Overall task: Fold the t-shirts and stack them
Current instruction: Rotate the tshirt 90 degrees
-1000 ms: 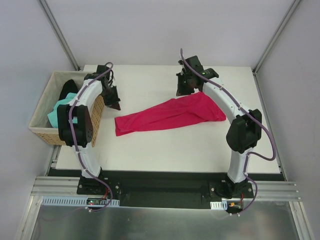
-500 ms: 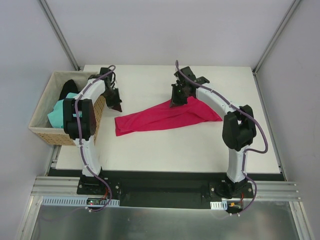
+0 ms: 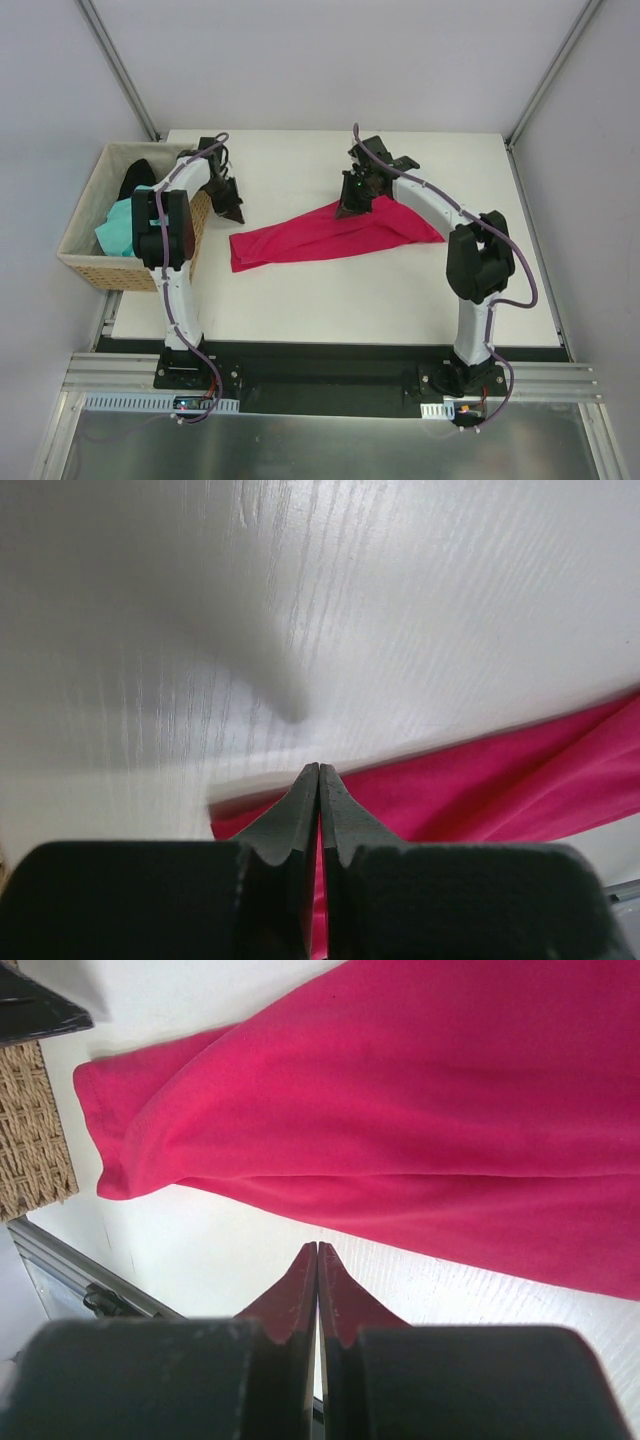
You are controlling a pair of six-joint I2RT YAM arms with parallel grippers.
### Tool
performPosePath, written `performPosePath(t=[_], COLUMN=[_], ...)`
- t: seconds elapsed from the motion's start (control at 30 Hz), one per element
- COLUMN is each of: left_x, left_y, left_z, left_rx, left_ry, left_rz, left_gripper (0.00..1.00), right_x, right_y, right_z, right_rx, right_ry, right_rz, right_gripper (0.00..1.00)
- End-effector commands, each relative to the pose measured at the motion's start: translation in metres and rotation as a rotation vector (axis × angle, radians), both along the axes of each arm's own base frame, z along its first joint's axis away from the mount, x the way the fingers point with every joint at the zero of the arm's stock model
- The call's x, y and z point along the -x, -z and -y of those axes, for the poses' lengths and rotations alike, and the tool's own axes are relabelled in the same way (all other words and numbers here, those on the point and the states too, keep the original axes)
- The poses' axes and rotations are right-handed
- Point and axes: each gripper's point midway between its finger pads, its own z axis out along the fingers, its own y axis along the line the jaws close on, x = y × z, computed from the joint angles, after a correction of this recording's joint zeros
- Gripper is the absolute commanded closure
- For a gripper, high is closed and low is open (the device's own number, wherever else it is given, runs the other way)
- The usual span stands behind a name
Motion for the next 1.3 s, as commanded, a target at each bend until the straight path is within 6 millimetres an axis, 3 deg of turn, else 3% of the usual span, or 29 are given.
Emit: performPosePath(t=[0.0,0.23,0.47,0.67,0.97,1.27], left_x=[-0.001,0.015,0.034,0.049,0.066,0.099], left_y=[0.006,0.021,0.023,0.024,0.016,0.014], left_z=[0.007,0.011,0.011,0.014,0.018,0.021], left_rx=[0.049,0.070,0.073,0.063,0.042,0.022], left_ry=[-0.022,-0.046,-0.065,-0.074,-0.089,-0.092], left_rz=[-0.025,-0.069,-0.087,-0.099,-0.090,-0.113], left_gripper=[1.00,1.00,1.00,1.00,1.00,1.00], right_x=[-0.004,-0.015,-0.036,-0.057,-0.074,-0.093], right_y=[-0.070,-0.116,-0.133,-0.120,-0.062,-0.018], right_z=[0.004,0.024,0.056,0.082,0.121,0.144], right_rx=[-0.054,-0.060,-0.036,0.001,0.041,0.075], right_ry=[0.013,0.041,0.122,0.174,0.253,0.306], right_rz=[0.128,0.215,0.275,0.266,0.150,0.073], right_gripper=[0.99,0.99,0.99,0.99,0.99,0.99])
